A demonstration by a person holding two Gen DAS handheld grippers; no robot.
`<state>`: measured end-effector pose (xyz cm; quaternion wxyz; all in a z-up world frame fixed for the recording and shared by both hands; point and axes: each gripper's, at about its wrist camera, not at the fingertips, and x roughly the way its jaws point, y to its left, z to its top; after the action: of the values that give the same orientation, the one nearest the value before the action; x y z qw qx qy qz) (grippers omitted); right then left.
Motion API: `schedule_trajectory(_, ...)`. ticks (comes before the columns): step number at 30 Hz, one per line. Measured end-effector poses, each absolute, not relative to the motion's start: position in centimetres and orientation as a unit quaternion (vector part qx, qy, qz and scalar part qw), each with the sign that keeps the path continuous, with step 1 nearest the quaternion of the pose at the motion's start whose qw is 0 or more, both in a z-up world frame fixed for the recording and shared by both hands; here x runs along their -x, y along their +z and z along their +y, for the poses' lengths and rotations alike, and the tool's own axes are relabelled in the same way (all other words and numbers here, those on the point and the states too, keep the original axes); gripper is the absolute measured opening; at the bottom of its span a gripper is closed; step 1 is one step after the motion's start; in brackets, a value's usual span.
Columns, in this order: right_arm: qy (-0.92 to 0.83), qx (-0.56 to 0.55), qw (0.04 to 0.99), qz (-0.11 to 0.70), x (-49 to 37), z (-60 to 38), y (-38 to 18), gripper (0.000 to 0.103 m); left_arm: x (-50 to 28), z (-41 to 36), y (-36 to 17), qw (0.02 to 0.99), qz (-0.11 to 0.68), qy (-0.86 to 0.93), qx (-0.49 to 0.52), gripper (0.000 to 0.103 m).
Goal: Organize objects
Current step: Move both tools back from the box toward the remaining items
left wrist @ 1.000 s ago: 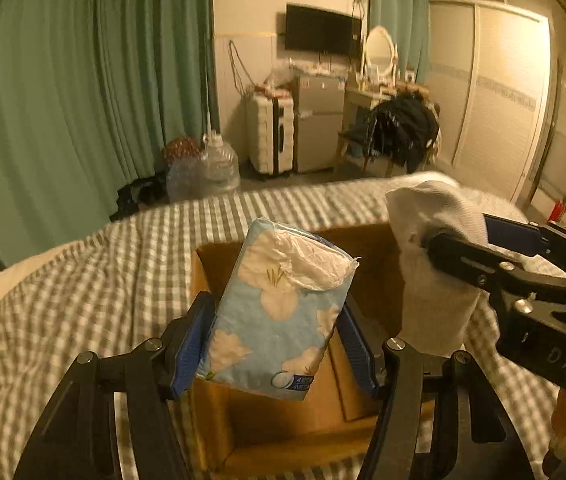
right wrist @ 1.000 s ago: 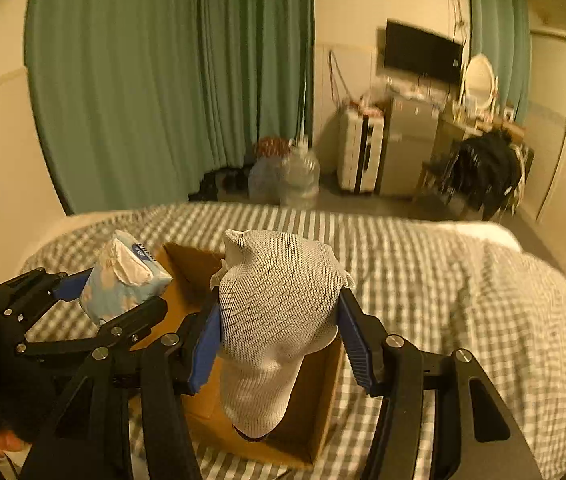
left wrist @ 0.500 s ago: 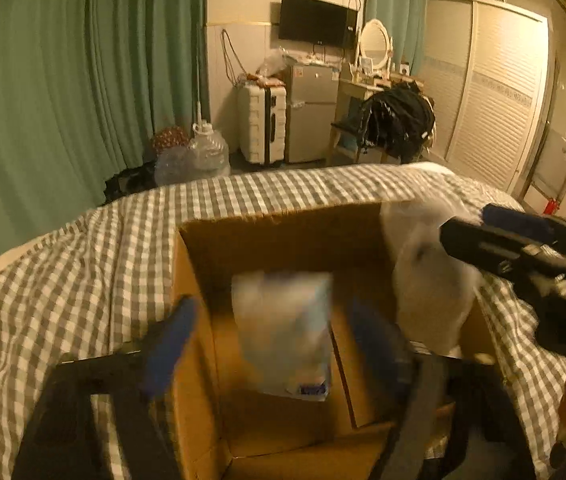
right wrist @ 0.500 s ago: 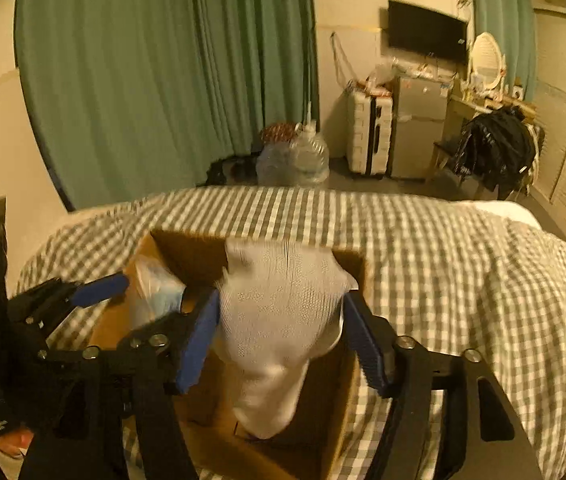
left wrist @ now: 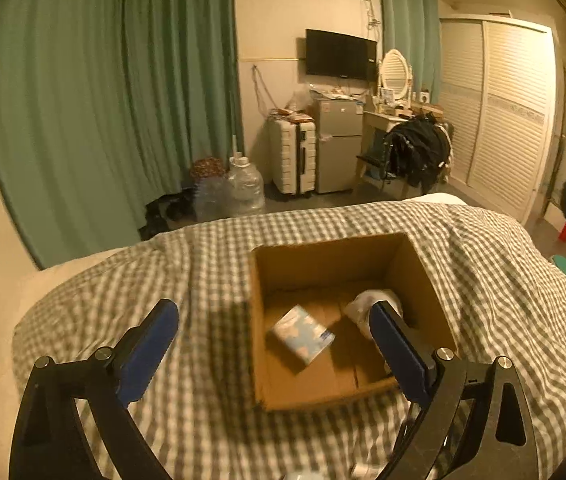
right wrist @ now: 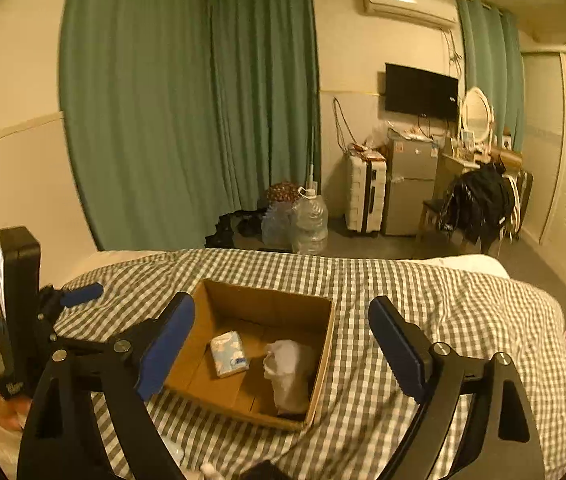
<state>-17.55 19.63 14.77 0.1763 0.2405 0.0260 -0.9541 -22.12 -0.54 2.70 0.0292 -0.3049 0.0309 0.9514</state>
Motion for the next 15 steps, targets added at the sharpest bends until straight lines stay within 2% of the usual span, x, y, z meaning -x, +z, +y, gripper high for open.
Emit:
schedule_trajectory(6, -0.947, -0.251, 0.198, 0.036, 13.6, 19.4, 13.4, 0.091, 17.5, -2.2, 0.9, -0.010, 0.037, 0.950, 0.309, 0.099)
schedule_trajectory(15, -0.927, -0.327, 0.179, 0.051, 10.2, 18.7, 3.7, 0.091, 13.3, -2.5, -7.5, -0.034, 0.025, 0.927, 0.372, 0.099)
